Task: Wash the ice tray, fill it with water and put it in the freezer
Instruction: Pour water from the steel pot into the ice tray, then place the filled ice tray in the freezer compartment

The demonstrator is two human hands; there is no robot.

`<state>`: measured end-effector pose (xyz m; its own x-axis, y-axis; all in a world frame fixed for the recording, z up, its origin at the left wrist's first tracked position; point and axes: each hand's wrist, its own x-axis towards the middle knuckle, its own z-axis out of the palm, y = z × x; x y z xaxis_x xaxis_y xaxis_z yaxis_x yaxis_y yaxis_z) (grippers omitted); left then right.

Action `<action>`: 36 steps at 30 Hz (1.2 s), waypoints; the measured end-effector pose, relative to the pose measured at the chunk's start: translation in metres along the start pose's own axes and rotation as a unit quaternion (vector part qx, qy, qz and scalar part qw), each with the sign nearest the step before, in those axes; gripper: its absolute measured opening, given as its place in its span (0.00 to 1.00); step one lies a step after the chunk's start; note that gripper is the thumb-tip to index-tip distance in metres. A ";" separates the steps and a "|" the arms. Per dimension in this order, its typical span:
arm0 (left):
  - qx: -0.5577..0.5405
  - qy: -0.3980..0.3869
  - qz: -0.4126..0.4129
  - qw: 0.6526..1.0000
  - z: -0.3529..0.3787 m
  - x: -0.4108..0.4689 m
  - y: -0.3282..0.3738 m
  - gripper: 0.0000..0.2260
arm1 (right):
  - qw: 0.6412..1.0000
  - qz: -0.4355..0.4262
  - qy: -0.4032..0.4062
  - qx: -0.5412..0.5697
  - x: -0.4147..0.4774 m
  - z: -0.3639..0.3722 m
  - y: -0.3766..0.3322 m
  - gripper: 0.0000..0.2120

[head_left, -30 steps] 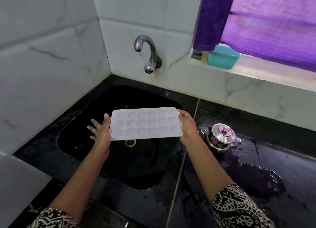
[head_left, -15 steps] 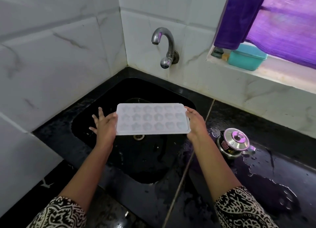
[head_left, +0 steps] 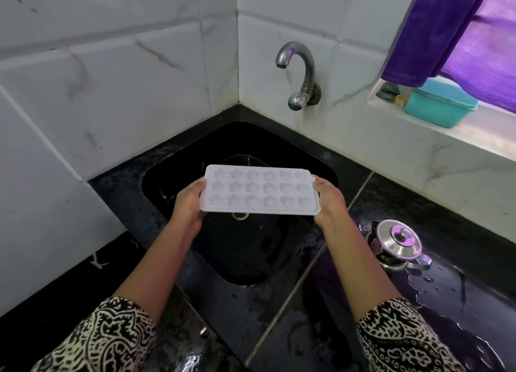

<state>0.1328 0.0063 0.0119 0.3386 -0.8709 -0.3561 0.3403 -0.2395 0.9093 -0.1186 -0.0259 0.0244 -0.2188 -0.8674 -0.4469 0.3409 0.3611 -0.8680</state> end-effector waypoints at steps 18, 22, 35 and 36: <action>-0.096 0.039 -0.043 0.994 -0.015 -0.029 -0.005 0.12 | 0.998 0.002 -0.047 -0.044 -0.006 0.016 0.005 0.10; -0.107 0.054 -0.024 0.992 -0.029 -0.044 -0.007 0.10 | 0.997 0.002 -0.071 -0.042 -0.017 0.023 0.012 0.09; -0.189 0.184 0.033 0.964 -0.142 -0.137 -0.004 0.11 | 0.977 0.005 -0.195 -0.081 -0.115 0.086 0.057 0.06; -0.193 0.196 0.037 0.961 -0.154 -0.148 -0.005 0.11 | 0.974 0.008 -0.208 -0.085 -0.126 0.092 0.064 0.05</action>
<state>0.2160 0.2027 0.0268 0.6532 -0.6323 -0.4165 0.5765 0.0587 0.8150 0.0147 0.0753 0.0453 0.1870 -0.9124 -0.3642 0.1774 0.3960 -0.9010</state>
